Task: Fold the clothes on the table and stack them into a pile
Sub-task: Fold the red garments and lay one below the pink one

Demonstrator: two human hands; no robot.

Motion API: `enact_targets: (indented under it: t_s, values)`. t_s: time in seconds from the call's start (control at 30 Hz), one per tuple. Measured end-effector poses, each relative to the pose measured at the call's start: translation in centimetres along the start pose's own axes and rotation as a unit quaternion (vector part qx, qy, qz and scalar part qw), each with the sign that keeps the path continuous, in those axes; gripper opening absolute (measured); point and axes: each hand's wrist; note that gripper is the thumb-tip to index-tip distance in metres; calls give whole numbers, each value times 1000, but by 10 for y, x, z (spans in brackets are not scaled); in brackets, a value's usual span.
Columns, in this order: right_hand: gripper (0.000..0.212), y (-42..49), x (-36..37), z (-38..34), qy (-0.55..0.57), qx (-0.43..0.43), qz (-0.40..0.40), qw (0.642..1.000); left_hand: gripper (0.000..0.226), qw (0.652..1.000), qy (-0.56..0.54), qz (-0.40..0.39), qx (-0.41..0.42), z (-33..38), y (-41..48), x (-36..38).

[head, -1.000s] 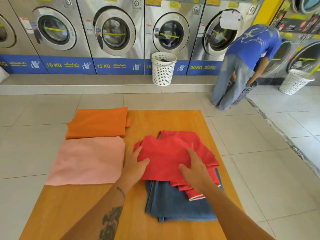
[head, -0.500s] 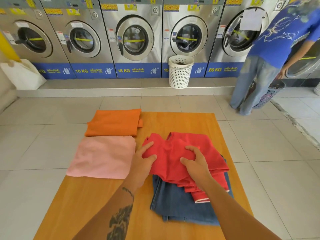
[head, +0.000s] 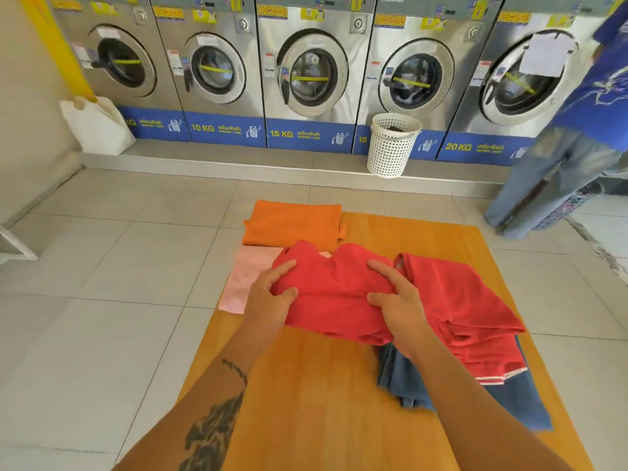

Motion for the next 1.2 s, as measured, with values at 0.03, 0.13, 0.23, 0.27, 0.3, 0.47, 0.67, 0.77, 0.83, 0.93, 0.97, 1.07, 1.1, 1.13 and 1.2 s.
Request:
enact_targets:
  t_s: [0.03, 0.13, 0.23, 0.27, 0.3, 0.47, 0.67, 0.77, 0.83, 0.93, 0.97, 1.07, 1.1, 1.13, 1.2]
  values:
    - [62, -2, 16, 4, 0, -2, -14, 1000, 48, 1000, 27, 11, 7, -4, -7, -16]
    - [60, -11, 59, 22, -9, 6, -64, 998, 49, 990, 133, 41, 17, -22, -30, -60]
    - [56, -28, 92, 59, -46, 49, -118, 991, 51, 983, 176, 51, -7, -54, -55, -88]
    - [55, -34, 100, 74, -82, 64, -131, 986, 52, 981, 187, 44, -33, -68, -63, -95]
    - [55, -39, 106, 89, -126, 73, -139, 979, 53, 978, 198, 32, -62, -82, -70, -100]
    - [59, -34, 112, 107, -247, 87, -140, 955, 52, 966, 226, 9, -124, -116, -76, -112]
    - [56, -26, 101, 107, -292, 105, -150, 939, 43, 901, 408, 79, -127, -98, -67, -100]
    - [57, -34, 104, 101, -463, 41, -112, 878, 50, 849, 502, 121, -108, -86, -66, -91]
    - [65, -42, 108, 94, -556, -31, -104, 824, 50, 834, 533, 135, -55, -84, -64, -90]
    - [73, -45, 110, 94, -602, -37, -176, 778, 50, 830, 553, 71, 27, -94, -61, -90]
    - [75, -45, 110, 96, -598, -4, -202, 775, 53, 833, 551, 27, 28, -101, -60, -89]
    - [76, -41, 102, 99, -590, 53, -238, 769, 64, 841, 534, -82, -4, -127, -64, -88]
    - [77, -40, 100, 98, -595, 51, -247, 763, 66, 841, 533, -94, -7, -134, -67, -89]
    - [77, -39, 97, 97, -599, 50, -255, 757, 68, 841, 532, -96, -6, -138, -69, -91]
    - [78, -38, 93, 95, -602, 52, -268, 750, 68, 842, 531, -91, -8, -139, -71, -93]
Point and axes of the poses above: each hand's wrist, its own y-axis towards the middle knuckle, its own x-axis out of the palm, z = x × y, and after that the axes turned 10 degrees about -z, right-handed
